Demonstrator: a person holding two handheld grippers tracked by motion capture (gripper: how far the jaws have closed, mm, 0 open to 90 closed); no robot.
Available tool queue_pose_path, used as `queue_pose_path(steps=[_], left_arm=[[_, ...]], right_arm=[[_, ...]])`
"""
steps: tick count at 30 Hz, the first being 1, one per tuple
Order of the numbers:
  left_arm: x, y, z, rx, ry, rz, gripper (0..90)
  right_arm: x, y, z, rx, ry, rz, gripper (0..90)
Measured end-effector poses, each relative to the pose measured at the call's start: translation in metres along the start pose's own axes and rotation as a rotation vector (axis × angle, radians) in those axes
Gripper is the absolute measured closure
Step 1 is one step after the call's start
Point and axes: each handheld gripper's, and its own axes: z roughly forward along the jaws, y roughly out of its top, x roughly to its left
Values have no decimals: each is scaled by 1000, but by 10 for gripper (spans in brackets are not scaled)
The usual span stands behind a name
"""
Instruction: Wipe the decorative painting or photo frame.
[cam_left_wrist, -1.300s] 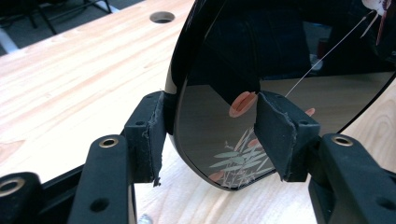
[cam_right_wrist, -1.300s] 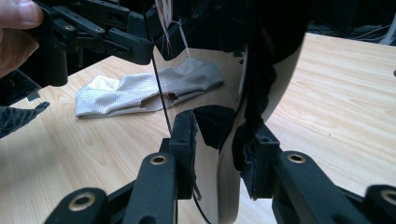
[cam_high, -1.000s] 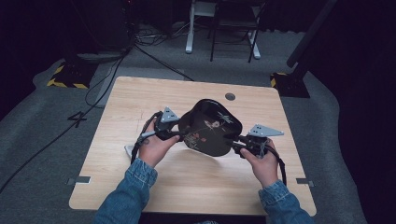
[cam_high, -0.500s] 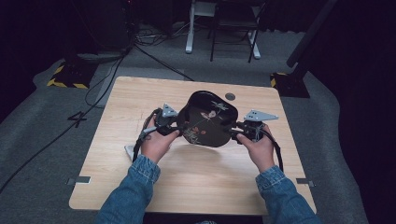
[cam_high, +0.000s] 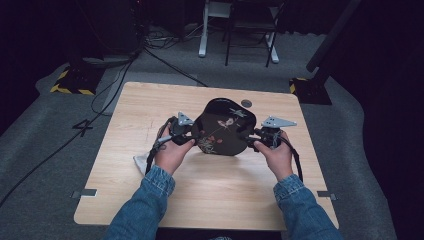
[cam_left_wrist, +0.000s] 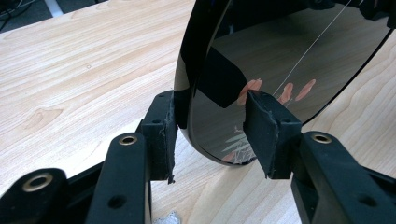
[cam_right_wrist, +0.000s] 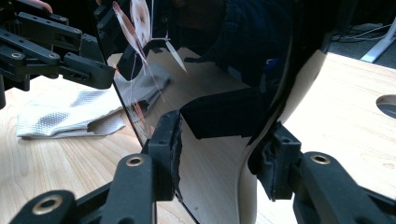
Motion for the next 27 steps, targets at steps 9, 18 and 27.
queue_pose_path(steps=[9,18,27], left_arm=[[-2,1,4,-21,-9,-6,504],[0,0,5,-35,-28,-22,485],[2,-3,-7,-65,-26,-17,415]], right_arm=[[-10,-1,6,17,-8,-11,528],[-12,0,8,26,-23,-63,514],[-7,2,-1,1,-45,-54,375]])
